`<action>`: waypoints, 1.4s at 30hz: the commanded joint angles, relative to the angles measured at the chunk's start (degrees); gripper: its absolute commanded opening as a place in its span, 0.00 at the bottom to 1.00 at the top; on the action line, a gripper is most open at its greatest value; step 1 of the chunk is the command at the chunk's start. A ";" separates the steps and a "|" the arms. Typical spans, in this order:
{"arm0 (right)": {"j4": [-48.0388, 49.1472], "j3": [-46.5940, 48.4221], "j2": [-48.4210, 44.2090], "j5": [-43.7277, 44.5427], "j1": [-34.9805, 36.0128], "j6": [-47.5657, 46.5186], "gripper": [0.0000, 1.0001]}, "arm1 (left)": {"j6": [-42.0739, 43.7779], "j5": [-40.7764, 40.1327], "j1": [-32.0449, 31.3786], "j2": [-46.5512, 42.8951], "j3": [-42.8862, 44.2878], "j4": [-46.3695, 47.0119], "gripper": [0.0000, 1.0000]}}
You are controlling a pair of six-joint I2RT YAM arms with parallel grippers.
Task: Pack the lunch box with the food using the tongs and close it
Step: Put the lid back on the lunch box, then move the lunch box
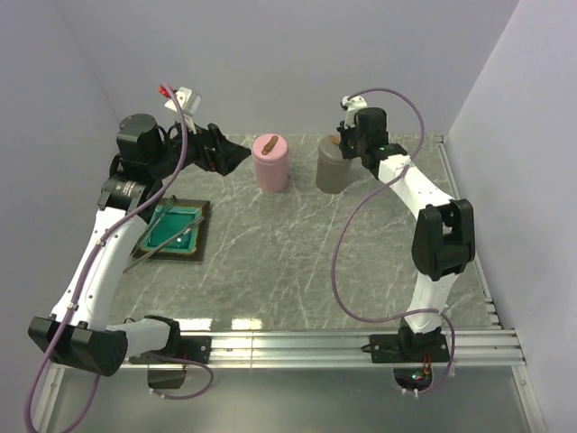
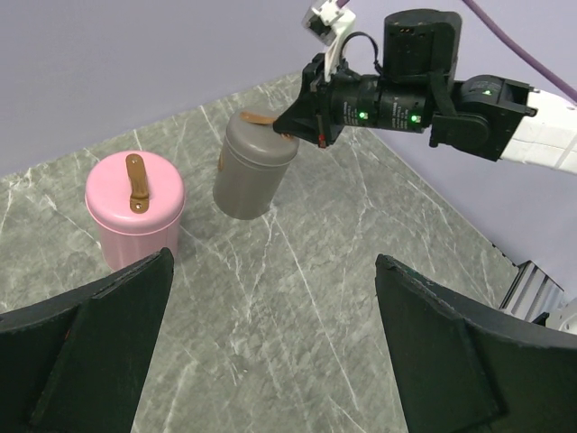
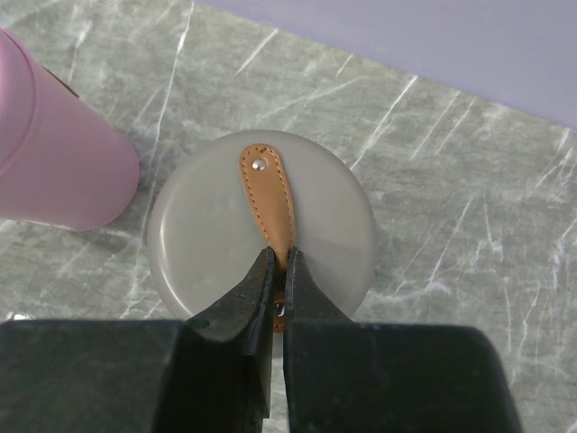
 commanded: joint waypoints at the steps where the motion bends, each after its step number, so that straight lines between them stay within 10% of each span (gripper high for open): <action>1: -2.17 2.48 2.64 -0.52 -0.28 -1.88 0.00 | -0.14 1.04 0.18 -0.92 0.97 2.10 0.99; 42: -2.08 2.49 5.63 -6.76 2.52 5.58 0.00 | -1.46 0.87 0.18 -0.39 0.52 2.10 0.99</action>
